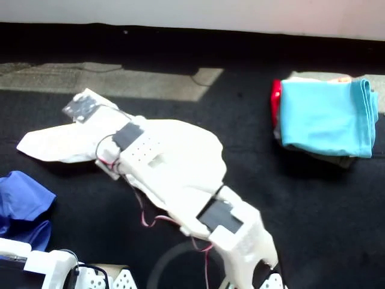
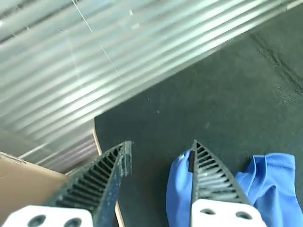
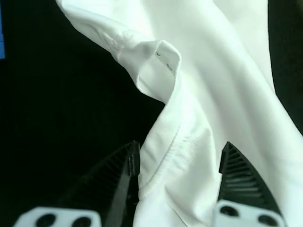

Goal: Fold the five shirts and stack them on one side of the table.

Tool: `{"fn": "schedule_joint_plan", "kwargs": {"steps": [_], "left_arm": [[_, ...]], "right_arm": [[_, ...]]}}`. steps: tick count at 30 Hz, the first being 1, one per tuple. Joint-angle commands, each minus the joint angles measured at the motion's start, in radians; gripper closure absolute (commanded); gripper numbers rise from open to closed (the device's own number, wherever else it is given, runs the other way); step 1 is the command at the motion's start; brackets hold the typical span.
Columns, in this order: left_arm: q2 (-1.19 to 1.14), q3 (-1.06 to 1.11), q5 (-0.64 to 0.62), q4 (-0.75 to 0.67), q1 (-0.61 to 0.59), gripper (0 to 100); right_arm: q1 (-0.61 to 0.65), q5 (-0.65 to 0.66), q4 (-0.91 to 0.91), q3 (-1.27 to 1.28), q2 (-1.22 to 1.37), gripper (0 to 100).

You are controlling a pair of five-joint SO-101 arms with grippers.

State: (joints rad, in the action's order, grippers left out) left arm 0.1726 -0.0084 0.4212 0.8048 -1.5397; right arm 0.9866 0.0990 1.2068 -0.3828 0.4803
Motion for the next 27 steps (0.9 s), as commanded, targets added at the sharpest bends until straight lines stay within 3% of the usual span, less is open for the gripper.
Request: {"fn": "schedule_joint_plan", "kwargs": {"steps": [1, 7, 9, 11, 12, 18, 23, 27], "left_arm": [[0.005, -0.048, -0.006, 0.118, 0.022, 79], [0.013, -0.050, -0.006, 0.399, 0.125, 79], [0.016, -0.050, -0.006, 0.470, 0.171, 79], [0.013, -0.050, -0.005, 0.525, 0.216, 79], [0.008, -0.050, -0.005, 0.546, 0.239, 79], [0.007, 0.045, -0.005, 0.578, 0.355, 79], [0.007, 0.208, -0.005, 0.571, 0.466, 79], [0.007, 0.254, -0.009, 0.571, 0.562, 79]], "right_arm": [[0.018, -0.006, 0.008, -0.124, 0.065, 72.8], [0.007, -0.003, 0.033, -0.288, 0.240, 74.1], [0.001, -0.005, 0.065, -0.346, 0.283, 83.0], [-0.021, -0.006, 0.090, -0.395, 0.315, 98.1], [-0.036, -0.006, 0.104, -0.418, 0.328, 99.7], [-0.156, -0.006, 0.237, -0.567, 0.335, 99.1], [-0.259, 0.000, 0.450, -0.797, 0.335, 99.1], [-0.344, 0.060, 0.561, -0.978, 0.332, 99.2]]}}
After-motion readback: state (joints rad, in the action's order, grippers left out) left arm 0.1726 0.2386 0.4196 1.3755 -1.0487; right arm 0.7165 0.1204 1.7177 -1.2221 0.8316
